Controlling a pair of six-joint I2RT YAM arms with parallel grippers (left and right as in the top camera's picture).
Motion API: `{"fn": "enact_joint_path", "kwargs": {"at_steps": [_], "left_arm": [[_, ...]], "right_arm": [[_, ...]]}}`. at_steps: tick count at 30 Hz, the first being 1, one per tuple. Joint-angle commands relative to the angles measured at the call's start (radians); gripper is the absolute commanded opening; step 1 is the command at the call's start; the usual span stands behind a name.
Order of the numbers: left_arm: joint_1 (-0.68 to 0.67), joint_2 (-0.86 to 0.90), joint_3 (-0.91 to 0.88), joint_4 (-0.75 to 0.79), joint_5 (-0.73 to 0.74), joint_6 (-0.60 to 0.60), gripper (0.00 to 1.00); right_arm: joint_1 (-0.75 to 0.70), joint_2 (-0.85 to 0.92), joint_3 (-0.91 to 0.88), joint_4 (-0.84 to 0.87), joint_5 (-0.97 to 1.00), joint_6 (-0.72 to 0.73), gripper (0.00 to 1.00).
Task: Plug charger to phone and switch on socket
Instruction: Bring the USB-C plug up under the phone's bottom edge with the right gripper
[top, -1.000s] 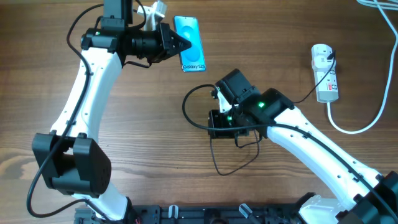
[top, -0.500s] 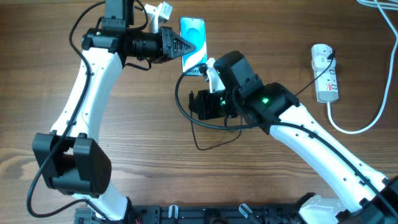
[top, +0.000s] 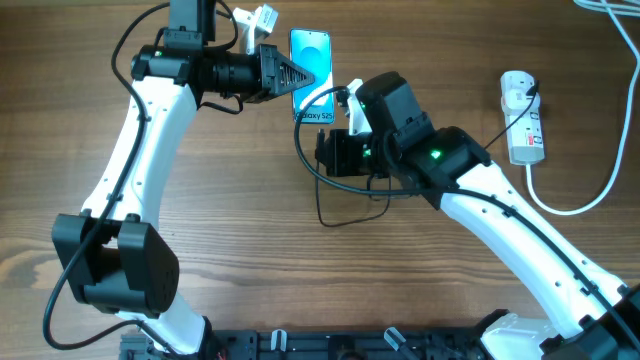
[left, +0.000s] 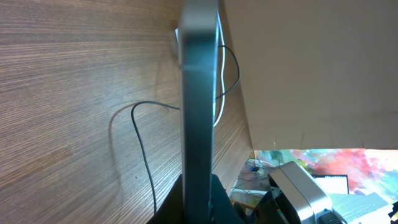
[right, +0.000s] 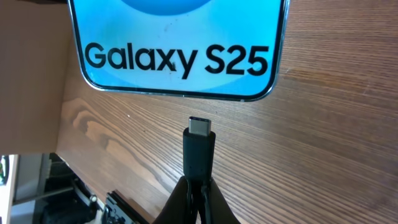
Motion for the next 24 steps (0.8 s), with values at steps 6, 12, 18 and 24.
{"fn": "enact_joint_path", "kwargs": {"at_steps": [6, 12, 18, 24], "left_arm": [[-0.023, -0.026, 0.004, -0.006, 0.045, 0.058, 0.04], [-0.034, -0.026, 0.004, -0.006, 0.037, 0.058, 0.04], [-0.034, -0.026, 0.004, -0.006, 0.038, 0.058, 0.04], [-0.034, -0.026, 0.004, -0.006, 0.037, 0.058, 0.04]], "right_arm": [[-0.001, -0.018, 0.023, 0.013, -0.054, 0.014, 0.04], [-0.001, -0.018, 0.023, 0.009, -0.048, 0.013, 0.05], [-0.001, -0.018, 0.023, 0.001, -0.022, 0.012, 0.05], [-0.001, -0.018, 0.023, -0.002, 0.004, 0.002, 0.05]]}}
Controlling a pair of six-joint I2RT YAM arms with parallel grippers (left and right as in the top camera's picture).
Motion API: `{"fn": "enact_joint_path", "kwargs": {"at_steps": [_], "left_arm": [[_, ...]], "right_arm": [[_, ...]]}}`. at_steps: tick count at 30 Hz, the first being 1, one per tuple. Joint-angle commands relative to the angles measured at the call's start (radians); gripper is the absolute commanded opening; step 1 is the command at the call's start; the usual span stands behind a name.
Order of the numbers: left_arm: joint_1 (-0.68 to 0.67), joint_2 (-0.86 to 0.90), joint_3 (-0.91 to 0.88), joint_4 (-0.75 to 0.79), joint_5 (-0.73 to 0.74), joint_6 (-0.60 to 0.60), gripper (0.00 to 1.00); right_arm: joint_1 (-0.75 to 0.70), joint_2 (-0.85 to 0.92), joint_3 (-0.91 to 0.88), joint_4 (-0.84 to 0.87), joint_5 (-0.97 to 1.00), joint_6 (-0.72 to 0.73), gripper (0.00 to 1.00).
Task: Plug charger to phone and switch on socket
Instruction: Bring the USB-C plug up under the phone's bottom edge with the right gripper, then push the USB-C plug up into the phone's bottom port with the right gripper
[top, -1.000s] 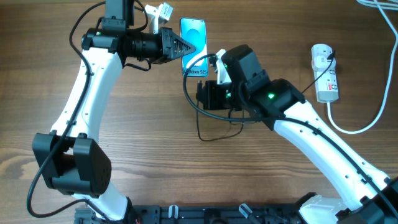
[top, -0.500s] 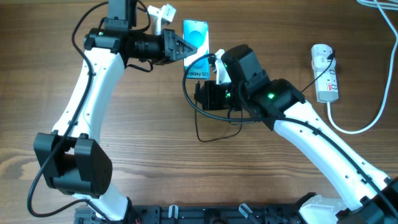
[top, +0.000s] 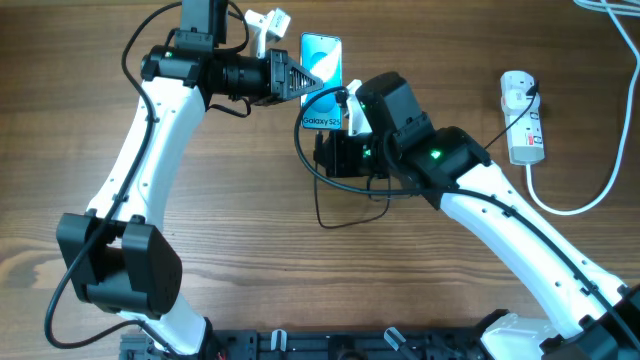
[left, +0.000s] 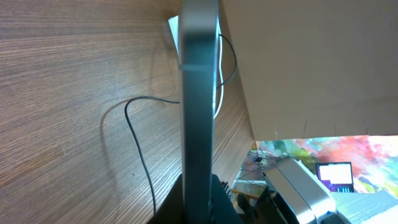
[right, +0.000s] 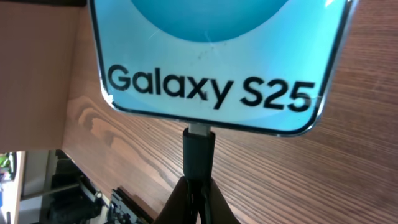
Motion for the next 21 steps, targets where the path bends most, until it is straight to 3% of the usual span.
{"fn": "enact_joint_path", "kwargs": {"at_steps": [1, 21], "left_arm": [[0.002, -0.026, 0.004, 0.003, 0.03, 0.024, 0.04], [0.0, -0.026, 0.004, -0.001, 0.008, 0.026, 0.04]], "right_arm": [[-0.001, -0.018, 0.023, -0.002, 0.022, -0.013, 0.04], [-0.001, -0.018, 0.023, 0.004, 0.018, -0.01, 0.04]]}}
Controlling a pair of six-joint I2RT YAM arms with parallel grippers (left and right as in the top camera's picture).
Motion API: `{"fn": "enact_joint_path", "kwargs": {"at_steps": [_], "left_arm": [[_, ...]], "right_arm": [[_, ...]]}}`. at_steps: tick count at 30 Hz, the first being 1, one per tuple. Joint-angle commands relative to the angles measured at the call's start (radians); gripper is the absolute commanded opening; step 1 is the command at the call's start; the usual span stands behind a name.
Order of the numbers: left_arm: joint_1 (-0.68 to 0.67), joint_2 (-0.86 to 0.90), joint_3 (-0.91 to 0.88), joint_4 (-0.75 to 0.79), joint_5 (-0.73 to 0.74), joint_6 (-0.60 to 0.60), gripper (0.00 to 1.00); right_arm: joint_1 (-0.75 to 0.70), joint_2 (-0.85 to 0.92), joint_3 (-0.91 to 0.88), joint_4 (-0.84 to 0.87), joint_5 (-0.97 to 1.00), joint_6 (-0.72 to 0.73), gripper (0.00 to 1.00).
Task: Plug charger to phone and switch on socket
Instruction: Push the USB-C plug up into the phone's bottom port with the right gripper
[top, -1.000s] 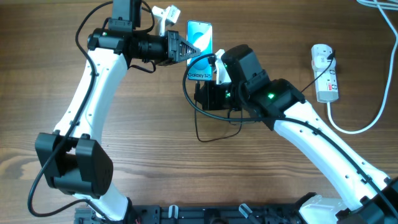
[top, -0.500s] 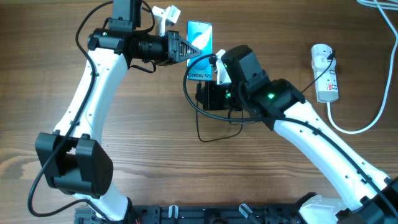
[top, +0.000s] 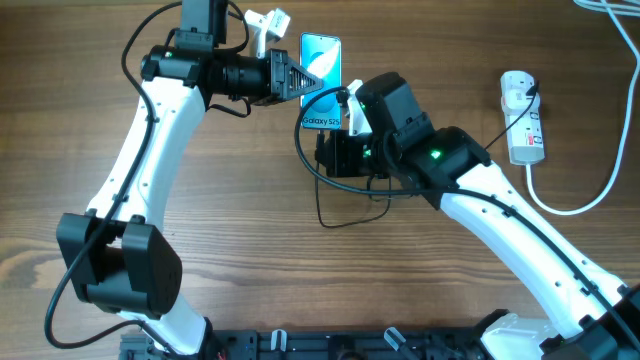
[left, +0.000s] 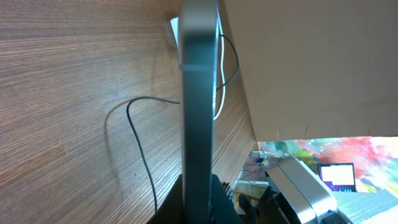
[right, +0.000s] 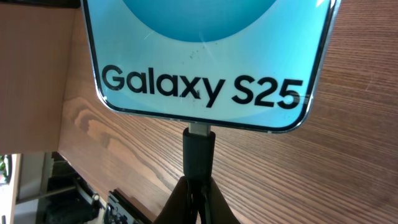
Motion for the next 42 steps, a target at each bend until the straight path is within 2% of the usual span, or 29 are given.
{"fn": "enact_joint_path", "kwargs": {"at_steps": [1, 30, 42], "left_arm": [[0.0, -0.026, 0.004, -0.005, 0.016, 0.041, 0.04], [0.0, -0.026, 0.004, -0.02, 0.016, 0.042, 0.04], [0.0, -0.026, 0.004, -0.027, 0.016, 0.043, 0.04]], "right_arm": [[-0.001, -0.018, 0.023, 0.012, 0.006, -0.01, 0.05], [-0.001, -0.017, 0.023, 0.016, -0.016, -0.019, 0.05], [-0.002, -0.017, 0.023, 0.018, 0.036, -0.053, 0.05]]}}
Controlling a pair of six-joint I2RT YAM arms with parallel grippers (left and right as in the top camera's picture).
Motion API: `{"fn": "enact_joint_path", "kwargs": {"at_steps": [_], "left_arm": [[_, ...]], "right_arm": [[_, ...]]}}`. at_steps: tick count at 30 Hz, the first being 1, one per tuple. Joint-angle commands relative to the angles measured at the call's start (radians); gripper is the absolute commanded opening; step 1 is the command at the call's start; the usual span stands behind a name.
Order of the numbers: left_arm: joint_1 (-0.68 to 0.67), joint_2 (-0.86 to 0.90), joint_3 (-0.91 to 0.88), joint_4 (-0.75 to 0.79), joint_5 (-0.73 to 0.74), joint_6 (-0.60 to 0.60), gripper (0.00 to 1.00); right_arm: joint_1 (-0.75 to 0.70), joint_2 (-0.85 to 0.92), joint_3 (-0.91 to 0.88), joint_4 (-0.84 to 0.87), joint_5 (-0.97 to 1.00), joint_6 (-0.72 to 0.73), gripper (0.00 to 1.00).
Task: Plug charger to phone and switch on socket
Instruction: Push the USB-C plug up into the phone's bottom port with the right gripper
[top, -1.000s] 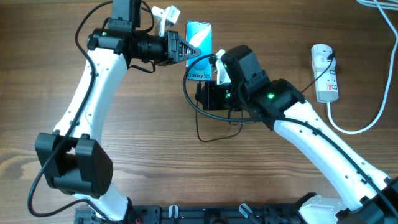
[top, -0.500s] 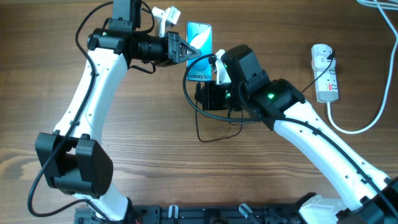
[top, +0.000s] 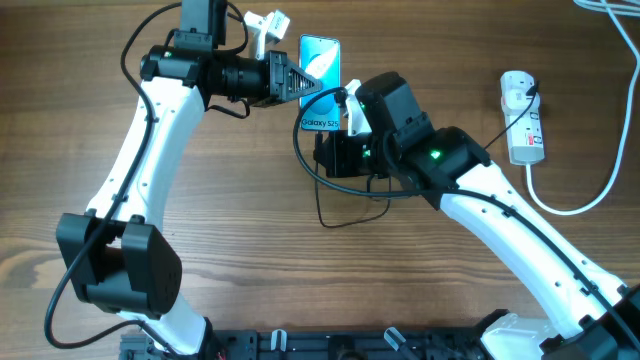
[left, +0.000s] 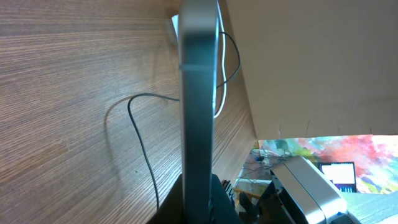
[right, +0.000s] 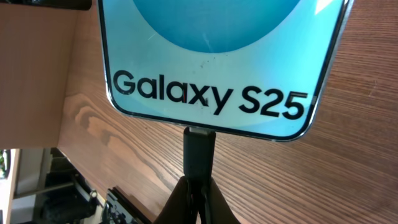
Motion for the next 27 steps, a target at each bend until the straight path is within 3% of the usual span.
{"fn": "enact_joint_path", "kwargs": {"at_steps": [1, 27], "left_arm": [[0.0, -0.026, 0.004, -0.006, 0.016, 0.024, 0.04], [0.0, -0.026, 0.004, -0.02, 0.016, 0.024, 0.04]], "right_arm": [[-0.002, -0.017, 0.023, 0.009, 0.048, -0.036, 0.05], [-0.003, -0.017, 0.042, 0.033, 0.097, -0.067, 0.05]]}}
